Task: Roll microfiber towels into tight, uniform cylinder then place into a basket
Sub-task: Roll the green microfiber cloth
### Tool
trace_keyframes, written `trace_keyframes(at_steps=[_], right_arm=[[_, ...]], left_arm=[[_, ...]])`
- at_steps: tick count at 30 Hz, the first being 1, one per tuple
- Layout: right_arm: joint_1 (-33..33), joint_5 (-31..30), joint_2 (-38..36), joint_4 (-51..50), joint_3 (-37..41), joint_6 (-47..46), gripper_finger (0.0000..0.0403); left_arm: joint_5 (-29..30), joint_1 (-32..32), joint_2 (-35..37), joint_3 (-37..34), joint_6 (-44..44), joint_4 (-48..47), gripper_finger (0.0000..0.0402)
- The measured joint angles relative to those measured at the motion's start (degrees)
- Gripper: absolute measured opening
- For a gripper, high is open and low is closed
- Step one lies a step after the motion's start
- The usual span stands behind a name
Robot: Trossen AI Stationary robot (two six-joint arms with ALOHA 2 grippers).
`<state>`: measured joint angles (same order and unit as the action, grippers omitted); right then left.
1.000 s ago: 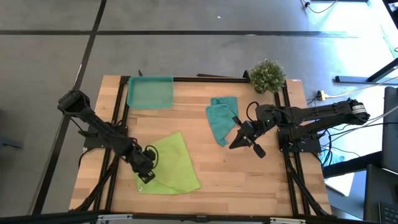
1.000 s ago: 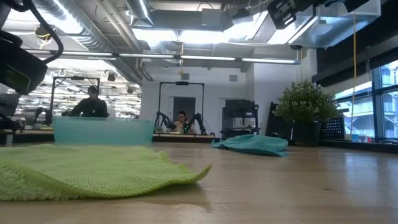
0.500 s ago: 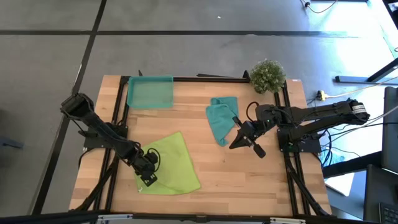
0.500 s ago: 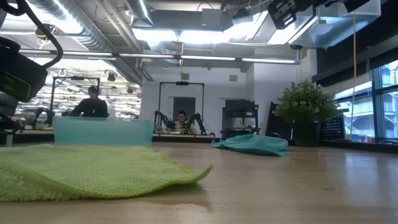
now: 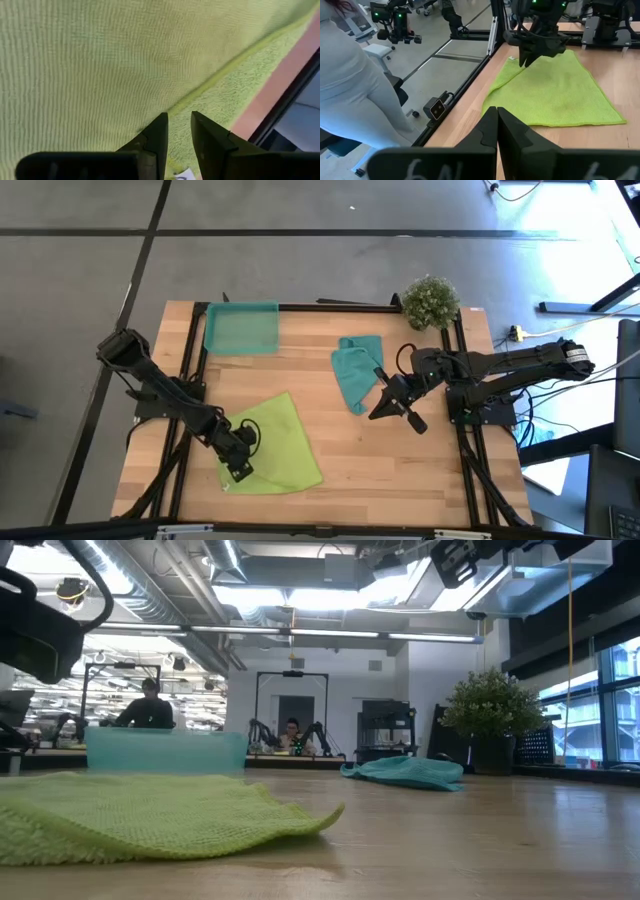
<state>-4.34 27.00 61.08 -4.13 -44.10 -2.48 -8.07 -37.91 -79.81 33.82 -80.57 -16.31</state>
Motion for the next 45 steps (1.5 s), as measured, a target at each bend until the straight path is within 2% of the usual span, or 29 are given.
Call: trace_keyframes(at_steps=[7,25,28,34,39,45], right_arm=[[0.0,0.0,0.0,-0.04,0.0,-0.01,0.0006],[0.04,0.0,0.0,-0.06,0.02,0.17,0.0006],[0.04,0.0,0.0,-0.06,0.02,0.16,0.0006],[0.04,0.0,0.0,-0.06,0.02,0.17,0.0006],[0.04,-0.02,0.0,-0.02,0.02,1.83,0.0006],[0.04,-1.05,0.0,-0.02,0.02,1.78,0.0006]], left_arm=[[0.17,-0.04,0.0,0.0,0.28,-4.4,0.008],[-1.83,-1.79,-3.84,0.26,2.75,-1.21,0.0079],[-2.03,-1.79,-4.43,0.26,2.96,-1.24,0.0065],[-2.54,-1.79,-4.4,0.16,2.99,-1.38,0.0006],[-3.34,-1.01,-2.53,0.05,2.72,-2.75,0.0002],[-1.13,0.07,0.28,3.97,3.01,-8.02,0.0001]])
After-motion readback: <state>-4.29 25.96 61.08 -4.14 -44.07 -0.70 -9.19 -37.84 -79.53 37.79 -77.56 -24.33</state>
